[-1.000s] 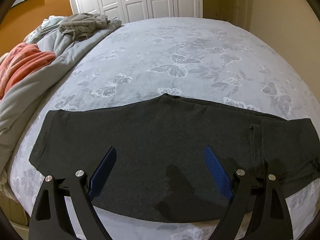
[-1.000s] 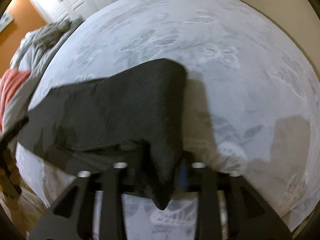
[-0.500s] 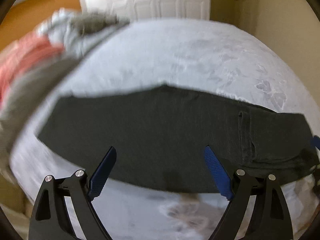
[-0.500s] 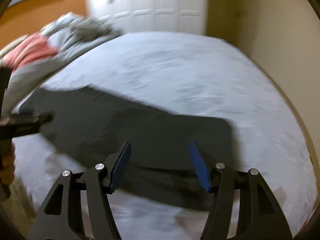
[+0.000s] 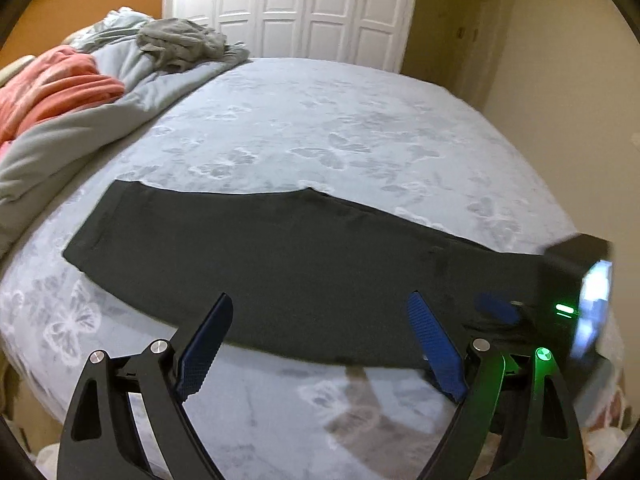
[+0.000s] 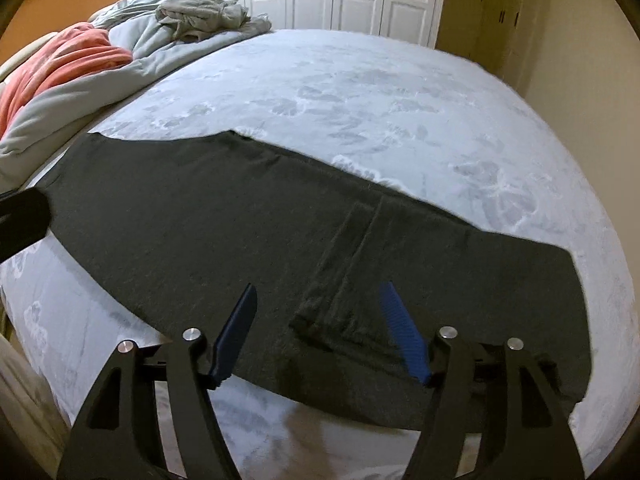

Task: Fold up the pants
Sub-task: 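Pinch the sweatpants edge with the right tool, smooth it flat, release, regrasp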

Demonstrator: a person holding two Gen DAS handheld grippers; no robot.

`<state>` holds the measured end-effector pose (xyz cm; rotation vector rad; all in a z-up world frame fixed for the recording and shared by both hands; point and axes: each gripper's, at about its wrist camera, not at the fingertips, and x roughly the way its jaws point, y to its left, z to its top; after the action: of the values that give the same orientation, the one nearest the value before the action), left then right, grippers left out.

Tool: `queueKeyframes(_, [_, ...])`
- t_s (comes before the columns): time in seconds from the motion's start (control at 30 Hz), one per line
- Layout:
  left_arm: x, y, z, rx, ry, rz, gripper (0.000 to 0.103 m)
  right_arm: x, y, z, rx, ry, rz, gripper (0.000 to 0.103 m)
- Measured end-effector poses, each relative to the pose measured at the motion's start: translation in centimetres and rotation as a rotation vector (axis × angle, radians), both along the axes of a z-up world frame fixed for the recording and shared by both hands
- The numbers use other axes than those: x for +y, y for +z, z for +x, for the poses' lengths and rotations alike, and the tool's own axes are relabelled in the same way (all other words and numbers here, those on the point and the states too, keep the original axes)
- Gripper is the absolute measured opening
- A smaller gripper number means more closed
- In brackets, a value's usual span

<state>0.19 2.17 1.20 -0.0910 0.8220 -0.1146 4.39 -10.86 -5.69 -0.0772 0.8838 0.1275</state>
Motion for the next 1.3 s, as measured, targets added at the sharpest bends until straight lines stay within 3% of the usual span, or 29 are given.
queueKeyframes(0.17, [-2.3,0.7,-1.4,-0.012,-0.104,-0.026,0.087,0.4,-2.2,1.8,0.058,-0.001,-0.026,0.064])
queueKeyframes(0.2, [-2.7,0.8,-1.7,-0.017,-0.121,-0.027,0.087,0.2,-2.7,2.3,0.080,-0.006,-0.024,0.054])
queueKeyframes(0.23, [-3.1,0.9,-2.1,-0.027,-0.136,-0.023,0.087,-0.2,-3.3,2.8,0.088,-0.026,-0.023,0.050])
queueKeyframes(0.3, [-3.7,1.2,-2.7,-0.048,-0.149,-0.001,0.087,-1.1,-3.1,3.2,0.079,-0.055,-0.010,0.013])
queueKeyframes(0.37, [-3.7,1.5,-3.2,-0.072,-0.142,0.029,0.087,-2.7,-2.2,3.7,0.098,-0.098,0.038,0.011])
queueKeyframes(0.47, [-2.6,1.7,-3.5,-0.092,-0.099,0.037,0.087,-3.6,1.1,4.0,0.054,-0.121,0.089,0.010])
queueKeyframes(0.6, [0.0,2.0,-2.6,-0.073,-0.044,-0.033,0.087,-0.1,5.6,5.2,0.007,0.000,0.184,0.011])
queueKeyframes(0.67, [1.3,2.1,-2.1,-0.070,-0.008,-0.061,0.087,2.3,4.4,6.4,0.079,0.075,0.202,0.017])
queueKeyframes(0.77, [3.4,1.9,-1.3,-0.055,0.061,-0.090,0.087,5.8,-0.6,7.3,0.231,0.153,0.111,0.019])
queueKeyframes(0.87, [5.5,2.0,-1.0,-0.043,0.127,-0.144,0.087,5.5,-0.7,6.0,0.197,0.162,0.140,0.019])
queueKeyframes(1.0, [6.8,2.5,-0.7,-0.057,0.175,-0.168,0.087,1.1,2.7,4.1,0.116,0.060,0.193,0.019])
queueKeyframes(1.13, [7.2,2.3,-0.4,-0.047,0.185,-0.181,0.087,-5.1,4.6,1.4,0.035,-0.119,0.138,0.019])
queueKeyframes(1.23, [7.2,2.2,-0.3,-0.042,0.187,-0.167,0.087,-8.4,2.0,0.6,0.068,-0.248,0.010,0.030])
queueKeyframes(1.3, [7.2,1.9,-0.2,-0.034,0.189,-0.154,0.087,-9.9,-1.8,0.9,0.175,-0.292,-0.055,0.033])
